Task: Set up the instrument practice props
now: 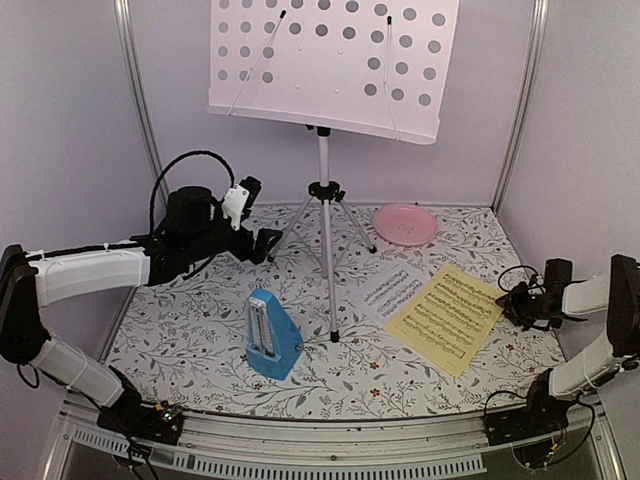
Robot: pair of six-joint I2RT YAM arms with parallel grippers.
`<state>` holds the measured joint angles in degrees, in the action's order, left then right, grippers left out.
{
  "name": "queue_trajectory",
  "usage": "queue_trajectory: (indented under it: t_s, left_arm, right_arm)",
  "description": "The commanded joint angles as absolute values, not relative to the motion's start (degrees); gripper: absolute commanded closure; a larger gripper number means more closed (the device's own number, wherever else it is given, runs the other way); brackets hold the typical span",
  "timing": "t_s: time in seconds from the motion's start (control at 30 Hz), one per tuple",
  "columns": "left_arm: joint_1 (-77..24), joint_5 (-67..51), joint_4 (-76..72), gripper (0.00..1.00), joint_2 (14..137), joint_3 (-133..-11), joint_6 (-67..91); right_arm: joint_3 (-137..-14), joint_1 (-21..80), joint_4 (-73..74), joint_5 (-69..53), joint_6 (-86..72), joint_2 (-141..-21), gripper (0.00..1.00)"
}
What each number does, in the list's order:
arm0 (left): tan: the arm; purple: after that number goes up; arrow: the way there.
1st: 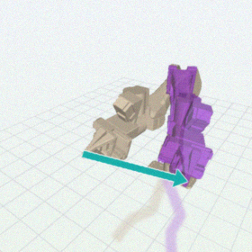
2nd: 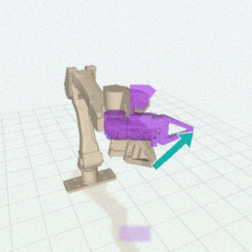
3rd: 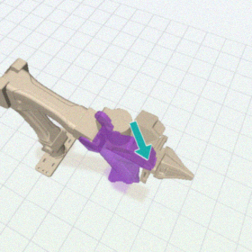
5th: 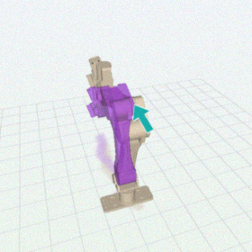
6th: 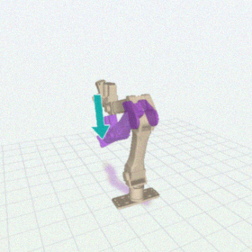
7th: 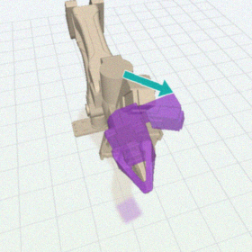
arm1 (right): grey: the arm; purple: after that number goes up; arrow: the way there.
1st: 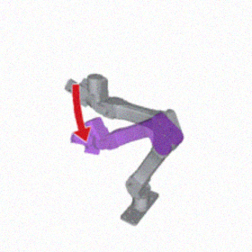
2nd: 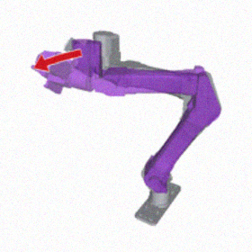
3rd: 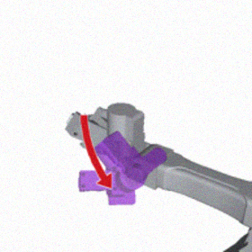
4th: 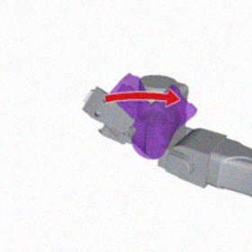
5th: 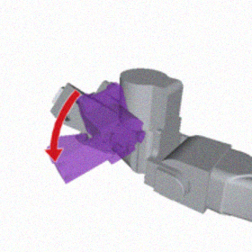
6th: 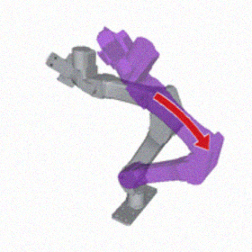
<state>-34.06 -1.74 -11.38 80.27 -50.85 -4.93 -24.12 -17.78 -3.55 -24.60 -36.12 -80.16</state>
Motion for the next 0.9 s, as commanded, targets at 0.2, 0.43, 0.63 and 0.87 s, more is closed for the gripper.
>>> queue_trajectory:
  t_s: [0.2,0.43,0.63,0.87]
  left_arm:
    - [-34.78,-2.15,-11.12,0.01,77.18,-51.96,-6.26]
    - [-35.87,-6.75,-8.56,0.01,72.37,-52.82,-5.68]
    - [-39.65,-11.35,-1.46,0.01,72.33,-57.14,-6.2]
    - [-45.8,-14.92,4.32,0.02,75.9,-64.76,-9.56]
  right_arm:
    - [-26.06,-18.18,-5.09,-28.63,-34.39,-74.74,1.0]
    - [-32.34,-17.37,3.66,-38.83,-24.54,-66.04,1.0]
    - [-37.23,-12.85,9.6,-44.48,-19.94,-61.13,1.0]
    - [-49.11,-5.21,30.01,-43.59,-7.89,-54.76,1.0]
